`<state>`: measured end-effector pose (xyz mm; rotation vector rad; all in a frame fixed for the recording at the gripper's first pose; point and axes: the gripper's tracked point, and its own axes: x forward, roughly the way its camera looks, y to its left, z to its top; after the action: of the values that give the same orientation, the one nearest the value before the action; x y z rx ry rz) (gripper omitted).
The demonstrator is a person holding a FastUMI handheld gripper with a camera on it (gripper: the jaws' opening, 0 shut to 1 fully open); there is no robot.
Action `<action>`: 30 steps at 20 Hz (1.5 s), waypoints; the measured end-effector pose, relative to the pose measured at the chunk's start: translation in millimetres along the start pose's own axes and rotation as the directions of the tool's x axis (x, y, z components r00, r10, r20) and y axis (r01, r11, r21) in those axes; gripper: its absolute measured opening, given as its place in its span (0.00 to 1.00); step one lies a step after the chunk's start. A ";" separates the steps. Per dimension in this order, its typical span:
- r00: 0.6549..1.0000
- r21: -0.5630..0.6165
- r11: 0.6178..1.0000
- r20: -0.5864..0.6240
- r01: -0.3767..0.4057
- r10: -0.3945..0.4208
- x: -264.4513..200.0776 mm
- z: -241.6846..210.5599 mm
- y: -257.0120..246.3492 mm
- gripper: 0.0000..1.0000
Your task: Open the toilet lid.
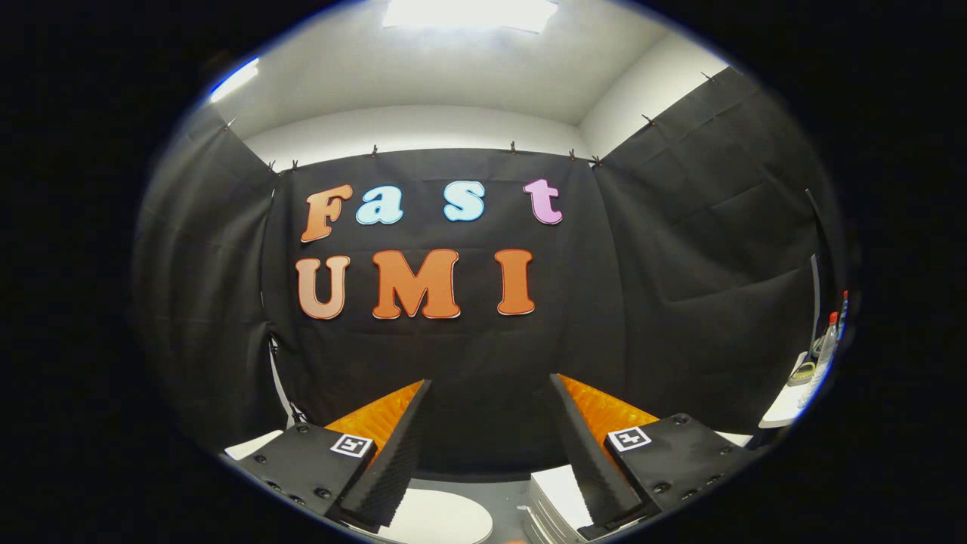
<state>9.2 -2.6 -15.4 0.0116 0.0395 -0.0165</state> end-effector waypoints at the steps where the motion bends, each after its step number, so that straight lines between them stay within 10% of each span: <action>1: 1.000 -0.002 1.000 -0.003 0.002 -0.002 1.1 -1.1 -0.6 0.97; 17: 0.999 0.028 1.000 -0.051 -0.008 0.009 1.3 -38.7 14.4 0.98; 30: 0.965 0.136 0.987 -0.257 0.090 -0.052 -26.4 -243.4 22.0 0.99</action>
<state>-26.4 22.8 -257.3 0.1598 0.2948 -0.0902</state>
